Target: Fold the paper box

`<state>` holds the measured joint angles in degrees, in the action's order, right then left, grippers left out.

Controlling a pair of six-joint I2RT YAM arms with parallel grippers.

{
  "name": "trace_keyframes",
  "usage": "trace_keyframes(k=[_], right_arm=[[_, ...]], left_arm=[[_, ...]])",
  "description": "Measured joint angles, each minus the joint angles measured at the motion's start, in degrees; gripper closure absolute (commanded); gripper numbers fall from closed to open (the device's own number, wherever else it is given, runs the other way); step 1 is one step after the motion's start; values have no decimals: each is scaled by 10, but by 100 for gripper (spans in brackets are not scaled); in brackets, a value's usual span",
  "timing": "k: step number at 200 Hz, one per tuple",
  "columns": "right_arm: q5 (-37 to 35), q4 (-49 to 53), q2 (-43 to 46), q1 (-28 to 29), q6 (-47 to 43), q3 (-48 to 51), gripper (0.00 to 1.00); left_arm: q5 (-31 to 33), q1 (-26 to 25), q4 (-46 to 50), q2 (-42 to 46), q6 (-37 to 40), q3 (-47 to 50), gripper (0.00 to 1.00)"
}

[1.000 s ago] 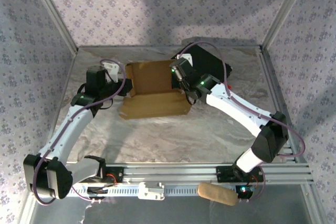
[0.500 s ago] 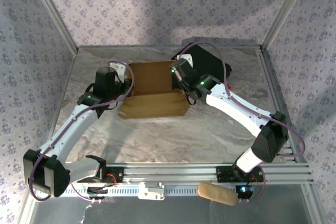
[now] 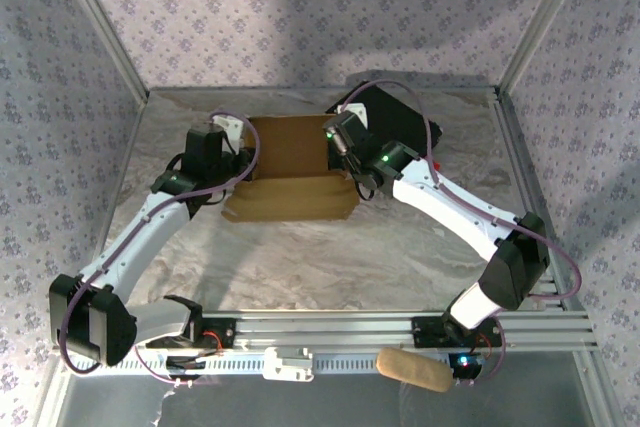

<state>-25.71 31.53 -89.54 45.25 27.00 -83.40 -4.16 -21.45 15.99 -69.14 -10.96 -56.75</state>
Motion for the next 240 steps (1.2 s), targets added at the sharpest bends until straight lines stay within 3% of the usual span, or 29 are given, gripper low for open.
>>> trace_keyframes(k=[13, 42, 112, 153, 181, 190, 211, 240], right_arm=[[0, 0, 0, 0, 0, 0, 100], [2, -1, 0, 1, 0, 0, 100], [-15, -4, 0, 6, 18, 0, 100], [-14, -12, -1, 17, 24, 0, 100], [-13, -18, -1, 19, 24, 0, 100], [-14, -17, -1, 17, 24, 2, 100], [-14, -17, -1, 12, 24, 10, 100], [-4, -18, -1, 13, 24, 12, 100]], left_arm=[[9, 0, -1, 0, 0, 0, 100], [63, -21, 4, -1, 0, -4, 100], [389, -164, 58, -33, -37, -51, 100], [487, -189, 90, -47, -87, -60, 100], [487, -191, 94, -46, -88, -64, 100], [472, -190, 92, -43, -83, -64, 90], [398, -167, 79, -18, -65, -56, 73], [261, -98, 62, 22, -56, -46, 66]])
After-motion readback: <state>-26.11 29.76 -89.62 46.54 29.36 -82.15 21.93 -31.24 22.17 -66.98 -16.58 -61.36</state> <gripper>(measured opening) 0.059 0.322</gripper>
